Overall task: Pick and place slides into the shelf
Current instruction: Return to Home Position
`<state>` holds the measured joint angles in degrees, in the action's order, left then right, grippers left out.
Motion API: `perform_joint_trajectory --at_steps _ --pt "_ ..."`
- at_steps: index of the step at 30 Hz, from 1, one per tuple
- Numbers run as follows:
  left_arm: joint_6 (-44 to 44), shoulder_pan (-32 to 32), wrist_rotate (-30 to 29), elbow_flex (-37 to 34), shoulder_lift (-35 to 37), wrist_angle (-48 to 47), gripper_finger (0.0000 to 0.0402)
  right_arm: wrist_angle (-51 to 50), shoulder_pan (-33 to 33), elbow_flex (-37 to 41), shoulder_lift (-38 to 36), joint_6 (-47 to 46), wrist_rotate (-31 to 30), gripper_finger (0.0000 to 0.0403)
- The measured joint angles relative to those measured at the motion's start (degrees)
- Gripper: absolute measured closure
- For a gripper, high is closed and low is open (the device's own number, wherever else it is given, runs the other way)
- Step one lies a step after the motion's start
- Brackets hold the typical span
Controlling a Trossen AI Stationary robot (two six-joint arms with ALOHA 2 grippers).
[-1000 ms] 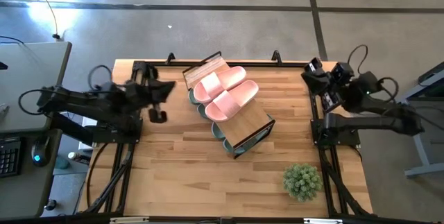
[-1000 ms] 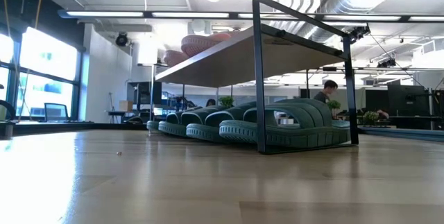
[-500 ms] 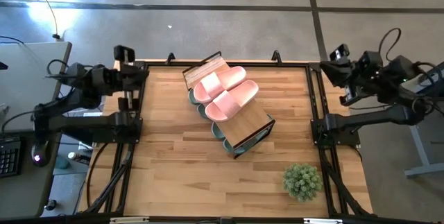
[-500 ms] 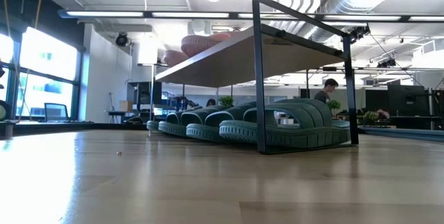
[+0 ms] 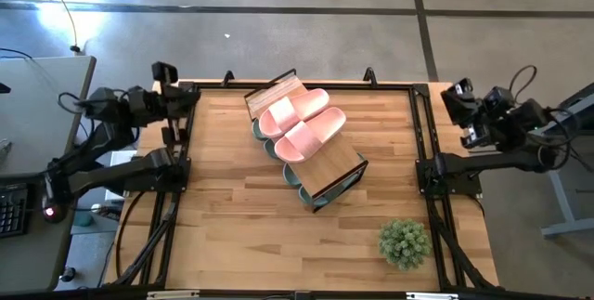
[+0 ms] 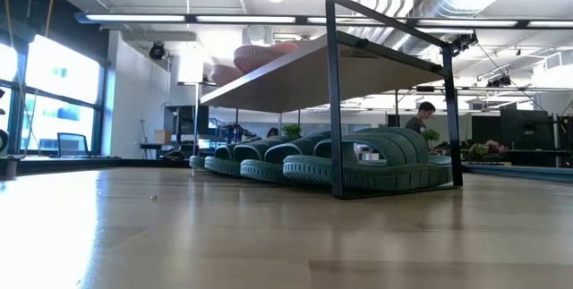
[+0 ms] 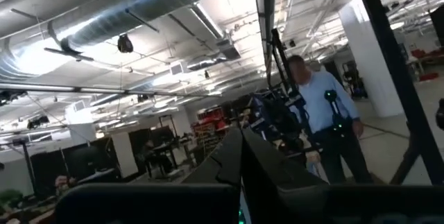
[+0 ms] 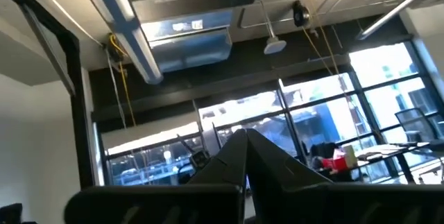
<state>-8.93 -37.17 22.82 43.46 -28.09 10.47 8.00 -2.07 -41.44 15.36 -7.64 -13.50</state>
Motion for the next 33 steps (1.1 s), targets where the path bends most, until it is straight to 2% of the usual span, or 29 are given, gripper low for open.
perform_joint_trajectory --at_steps 7,18,22,27,33 --pt "3.2 -0.7 -3.5 -8.9 9.9 0.0 0.0402 -1.2 0.0 3.8 -7.6 0.2 -2.6 0.0403" --pt "5.5 -0.7 -11.4 -18.7 27.9 0.2 0.0402 -5.0 0.0 4.5 -13.5 0.1 -2.6 0.0403" --pt "6.7 -0.7 -10.8 -19.7 26.9 0.9 0.0402 -3.5 0.2 8.5 -15.1 -1.6 -3.2 0.0403" --pt "8.0 -0.6 -10.6 -23.0 26.9 2.6 0.0402 4.6 0.2 15.9 -14.9 -4.4 -2.8 0.0403" --pt "11.9 -0.6 -10.3 -28.5 26.9 3.6 0.0402 9.8 0.2 23.8 -15.0 -12.1 -2.4 0.0403"
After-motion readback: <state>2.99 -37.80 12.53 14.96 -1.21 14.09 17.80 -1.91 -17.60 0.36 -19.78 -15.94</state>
